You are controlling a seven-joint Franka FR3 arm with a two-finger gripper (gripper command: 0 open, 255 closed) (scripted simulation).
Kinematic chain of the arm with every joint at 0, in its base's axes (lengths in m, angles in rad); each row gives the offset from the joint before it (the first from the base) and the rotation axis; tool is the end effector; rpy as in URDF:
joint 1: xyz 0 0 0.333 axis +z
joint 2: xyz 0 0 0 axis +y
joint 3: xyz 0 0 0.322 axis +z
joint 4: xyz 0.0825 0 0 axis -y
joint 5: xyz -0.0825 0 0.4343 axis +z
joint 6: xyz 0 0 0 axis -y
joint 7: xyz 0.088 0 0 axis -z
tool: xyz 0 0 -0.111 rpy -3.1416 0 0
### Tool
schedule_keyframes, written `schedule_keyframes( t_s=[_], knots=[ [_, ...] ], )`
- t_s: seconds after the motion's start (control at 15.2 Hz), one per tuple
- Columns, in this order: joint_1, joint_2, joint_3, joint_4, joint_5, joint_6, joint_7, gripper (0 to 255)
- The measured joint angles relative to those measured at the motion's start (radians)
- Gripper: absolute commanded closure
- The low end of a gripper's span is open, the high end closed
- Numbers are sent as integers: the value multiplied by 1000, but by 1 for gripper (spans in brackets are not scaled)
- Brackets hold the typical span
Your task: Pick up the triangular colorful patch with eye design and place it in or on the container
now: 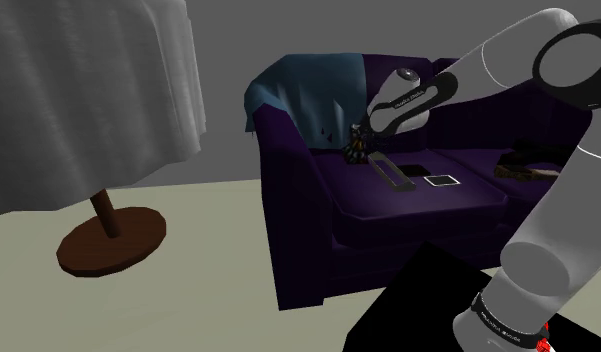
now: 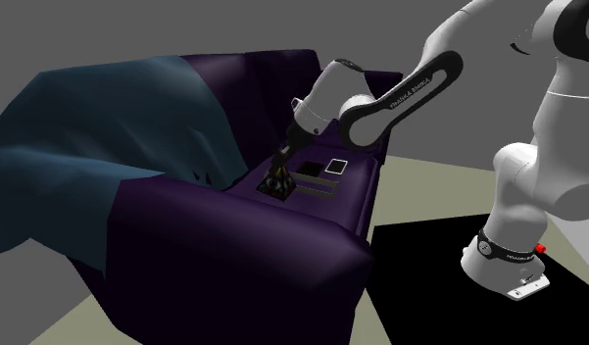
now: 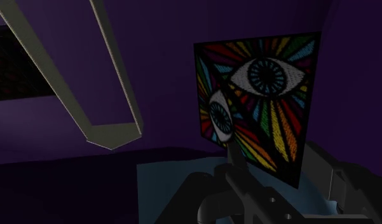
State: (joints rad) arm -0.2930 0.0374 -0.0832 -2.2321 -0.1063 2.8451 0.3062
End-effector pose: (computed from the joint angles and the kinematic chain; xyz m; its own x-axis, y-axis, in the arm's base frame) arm 0.5733 -0.2203 0.3901 0.6860 -0.4874 0.5403 -0.5333 -0.8419 -0.0824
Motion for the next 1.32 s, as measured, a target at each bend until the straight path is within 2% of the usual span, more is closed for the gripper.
schedule_keyframes(
  t_s=[0.4, 0.86, 1.32],
  knots=[
    [-4, -36, -4, 30, 23, -65, -32, 255],
    [-60, -88, -81, 11, 198, -99, -308, 255],
    [-109, -88, -172, 52, 354, -159, -567, 255]
  ],
)
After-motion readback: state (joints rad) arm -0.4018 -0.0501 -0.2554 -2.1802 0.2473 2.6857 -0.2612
